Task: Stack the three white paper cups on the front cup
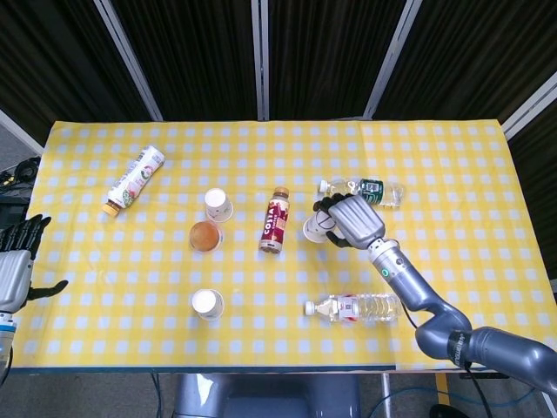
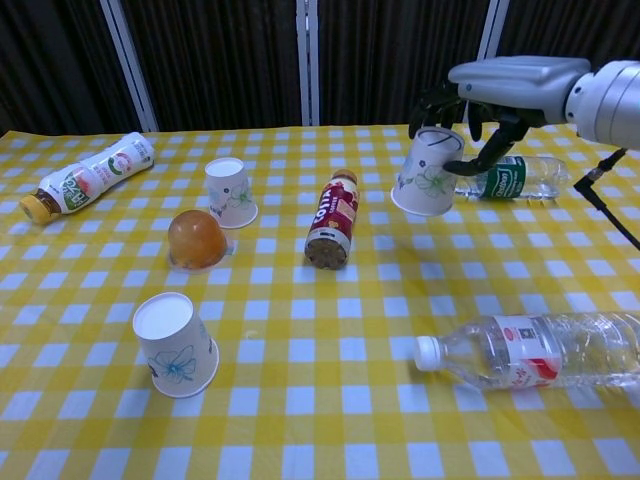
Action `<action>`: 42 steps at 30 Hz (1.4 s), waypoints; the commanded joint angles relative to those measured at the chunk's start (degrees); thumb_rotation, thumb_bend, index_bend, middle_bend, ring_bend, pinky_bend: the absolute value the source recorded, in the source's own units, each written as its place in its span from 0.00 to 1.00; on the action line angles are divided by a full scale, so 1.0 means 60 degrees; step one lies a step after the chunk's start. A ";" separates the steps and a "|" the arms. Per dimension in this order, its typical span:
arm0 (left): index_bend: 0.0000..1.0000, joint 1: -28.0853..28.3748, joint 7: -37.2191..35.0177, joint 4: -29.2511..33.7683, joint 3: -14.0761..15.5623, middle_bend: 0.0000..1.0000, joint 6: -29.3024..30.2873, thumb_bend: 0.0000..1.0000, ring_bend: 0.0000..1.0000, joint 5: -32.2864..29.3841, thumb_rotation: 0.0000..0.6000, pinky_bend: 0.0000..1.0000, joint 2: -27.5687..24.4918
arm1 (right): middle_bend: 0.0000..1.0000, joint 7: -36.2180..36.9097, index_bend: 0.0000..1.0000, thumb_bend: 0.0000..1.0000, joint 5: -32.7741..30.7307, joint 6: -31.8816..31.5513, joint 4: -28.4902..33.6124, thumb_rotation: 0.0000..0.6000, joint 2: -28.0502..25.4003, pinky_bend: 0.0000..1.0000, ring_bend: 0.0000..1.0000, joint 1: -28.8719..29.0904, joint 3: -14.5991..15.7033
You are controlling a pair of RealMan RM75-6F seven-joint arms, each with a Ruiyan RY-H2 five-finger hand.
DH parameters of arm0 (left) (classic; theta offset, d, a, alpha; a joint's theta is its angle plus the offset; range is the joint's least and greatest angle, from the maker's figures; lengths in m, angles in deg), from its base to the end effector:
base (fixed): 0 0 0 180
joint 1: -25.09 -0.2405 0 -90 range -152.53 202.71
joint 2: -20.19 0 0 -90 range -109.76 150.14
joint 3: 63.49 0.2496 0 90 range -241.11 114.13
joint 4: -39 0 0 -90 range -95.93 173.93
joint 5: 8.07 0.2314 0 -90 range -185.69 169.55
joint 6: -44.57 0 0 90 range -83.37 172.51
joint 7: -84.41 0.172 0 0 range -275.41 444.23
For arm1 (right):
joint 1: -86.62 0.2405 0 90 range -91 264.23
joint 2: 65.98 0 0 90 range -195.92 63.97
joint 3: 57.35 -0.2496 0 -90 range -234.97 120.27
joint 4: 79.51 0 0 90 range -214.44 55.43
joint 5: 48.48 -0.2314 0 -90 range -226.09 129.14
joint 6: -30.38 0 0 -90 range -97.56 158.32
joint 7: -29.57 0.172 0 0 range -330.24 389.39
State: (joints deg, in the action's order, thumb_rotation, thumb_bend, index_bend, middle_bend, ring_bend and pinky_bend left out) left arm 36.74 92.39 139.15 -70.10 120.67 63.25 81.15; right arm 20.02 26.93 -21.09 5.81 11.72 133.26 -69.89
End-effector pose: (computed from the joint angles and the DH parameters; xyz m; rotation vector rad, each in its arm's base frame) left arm -0.3020 0.2554 0.1385 -1.3358 -0.9888 -0.7926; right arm -0.1070 -0.4043 0.0152 1.9668 -0.7272 1.0312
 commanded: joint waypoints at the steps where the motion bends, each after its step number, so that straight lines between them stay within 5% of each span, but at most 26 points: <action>1: 0.00 -0.0006 0.0005 0.0035 -0.0009 0.00 0.0043 0.02 0.00 0.0022 1.00 0.00 -0.0013 | 0.37 0.0358 0.35 0.29 0.1585 -0.0471 0.1394 1.00 -0.0957 0.46 0.33 -0.0009 0.0319; 15: 0.00 -0.0072 -0.0258 0.0043 -0.0059 0.00 0.0111 0.02 0.00 -0.0009 1.00 0.00 -0.0146 | 0.39 -0.0178 0.37 0.29 0.2441 0.0159 0.1899 1.00 -0.0181 0.46 0.33 0.1207 0.0023; 24: 0.00 -0.0084 -0.0637 -0.0118 -0.0118 0.00 -0.0019 0.02 0.00 -0.0137 1.00 0.00 -0.0257 | 0.39 -0.0355 0.38 0.32 0.1916 0.0805 0.1654 1.00 0.0880 0.46 0.33 0.2086 -0.0397; 42: 0.00 -0.0084 -0.0765 -0.0165 -0.0141 0.00 -0.0071 0.02 0.00 -0.0179 1.00 0.00 -0.0309 | 0.39 -0.1595 0.38 0.32 0.1577 0.1117 0.1100 1.00 0.2280 0.46 0.33 0.3001 -0.0341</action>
State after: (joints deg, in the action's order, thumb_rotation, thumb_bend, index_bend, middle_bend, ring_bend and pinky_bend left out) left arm 36.24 87.83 138.16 -70.94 120.24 62.17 79.32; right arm 10.75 36.64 -14.50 12.65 25.11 151.04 -71.97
